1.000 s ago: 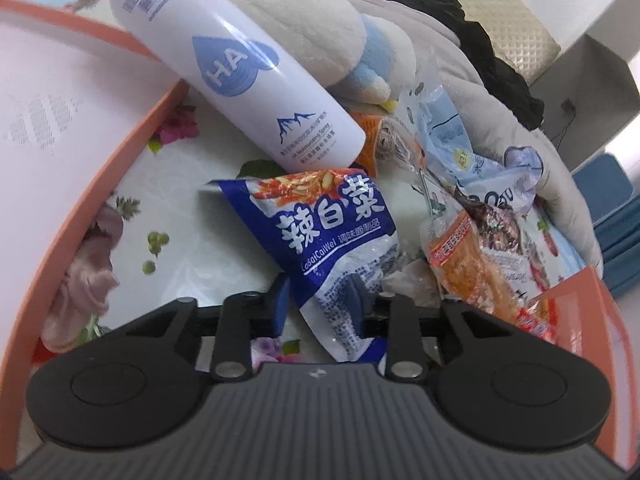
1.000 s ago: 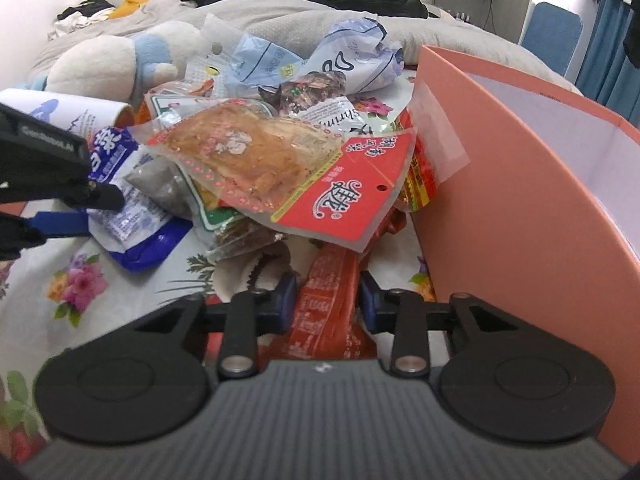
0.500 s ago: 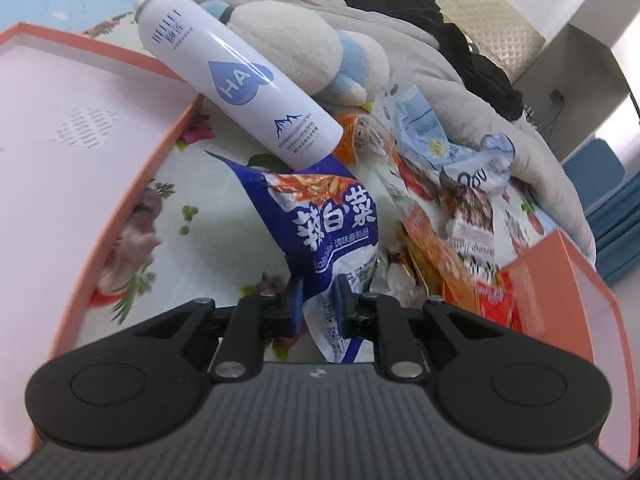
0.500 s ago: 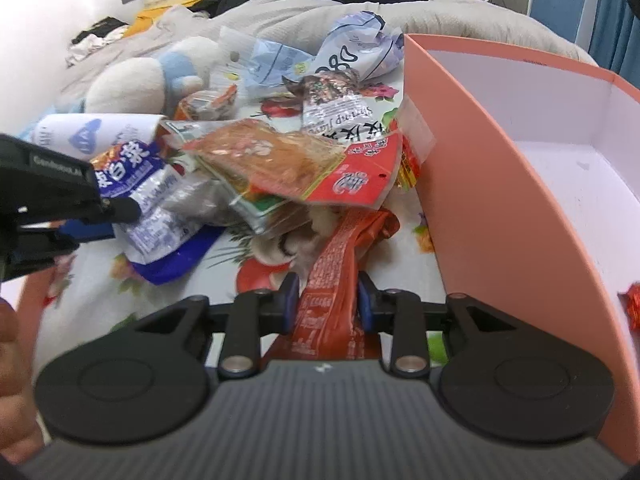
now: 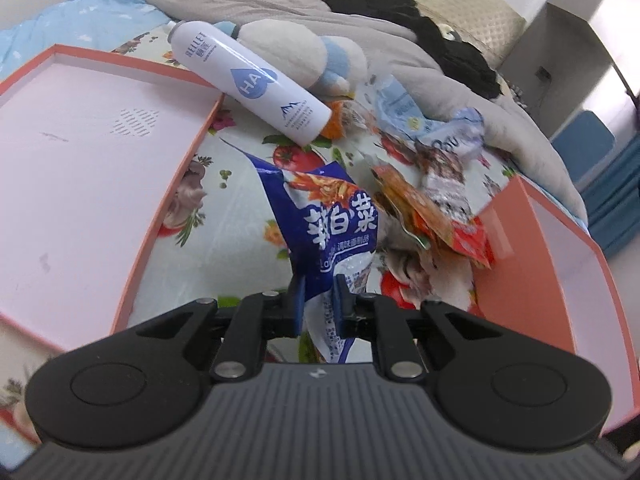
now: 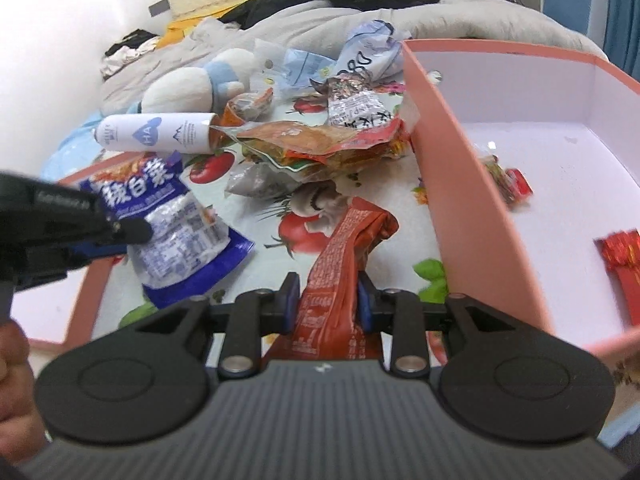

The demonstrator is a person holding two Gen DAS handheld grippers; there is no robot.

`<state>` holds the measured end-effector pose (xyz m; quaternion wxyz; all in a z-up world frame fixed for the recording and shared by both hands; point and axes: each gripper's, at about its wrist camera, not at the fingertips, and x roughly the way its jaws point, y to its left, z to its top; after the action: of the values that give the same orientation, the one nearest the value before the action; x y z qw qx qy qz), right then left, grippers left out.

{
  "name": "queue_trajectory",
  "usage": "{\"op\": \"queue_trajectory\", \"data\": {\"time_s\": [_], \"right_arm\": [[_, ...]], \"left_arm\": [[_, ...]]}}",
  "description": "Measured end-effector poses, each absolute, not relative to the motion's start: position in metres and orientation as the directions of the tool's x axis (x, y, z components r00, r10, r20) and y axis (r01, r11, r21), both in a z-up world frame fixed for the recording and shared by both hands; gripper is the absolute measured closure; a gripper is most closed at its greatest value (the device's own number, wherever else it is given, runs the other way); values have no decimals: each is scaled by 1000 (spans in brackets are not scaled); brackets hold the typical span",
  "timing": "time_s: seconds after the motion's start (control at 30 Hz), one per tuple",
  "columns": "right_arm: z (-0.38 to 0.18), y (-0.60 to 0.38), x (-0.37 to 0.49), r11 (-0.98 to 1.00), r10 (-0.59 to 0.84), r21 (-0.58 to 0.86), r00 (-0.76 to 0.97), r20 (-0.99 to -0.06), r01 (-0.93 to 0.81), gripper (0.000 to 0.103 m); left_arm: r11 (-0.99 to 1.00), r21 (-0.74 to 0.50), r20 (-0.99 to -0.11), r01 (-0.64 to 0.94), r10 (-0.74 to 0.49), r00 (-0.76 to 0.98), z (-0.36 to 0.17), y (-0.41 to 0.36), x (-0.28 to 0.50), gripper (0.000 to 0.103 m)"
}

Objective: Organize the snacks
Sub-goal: 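Lift both held snacks and carry them over the orange box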

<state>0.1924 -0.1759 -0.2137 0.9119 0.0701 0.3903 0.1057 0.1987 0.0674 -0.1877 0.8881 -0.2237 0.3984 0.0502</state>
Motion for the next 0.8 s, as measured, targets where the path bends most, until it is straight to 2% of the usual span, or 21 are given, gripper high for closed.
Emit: {"op": "queue_trajectory", "data": {"time_s": [0.13, 0.4, 0.63, 0.8], "right_arm": [[-198, -180, 177, 965, 263, 181, 687, -677, -191, 71], [-185, -190, 159, 956, 293, 218, 691, -661, -197, 71], [-161, -198, 151, 953, 302, 204, 729, -614, -223, 71], [-142, -199, 143, 967, 252, 112, 775, -580, -230, 71]], "left_arm": [[924, -306, -739, -229, -79, 669, -170, 57, 177, 87], [954, -259, -758, -153, -102, 644, -151, 45, 153, 87], [964, -240, -737, -112, -106, 668, -127, 37, 144, 87], [964, -253, -711, -81, -129, 691, -106, 23, 144, 87]]}}
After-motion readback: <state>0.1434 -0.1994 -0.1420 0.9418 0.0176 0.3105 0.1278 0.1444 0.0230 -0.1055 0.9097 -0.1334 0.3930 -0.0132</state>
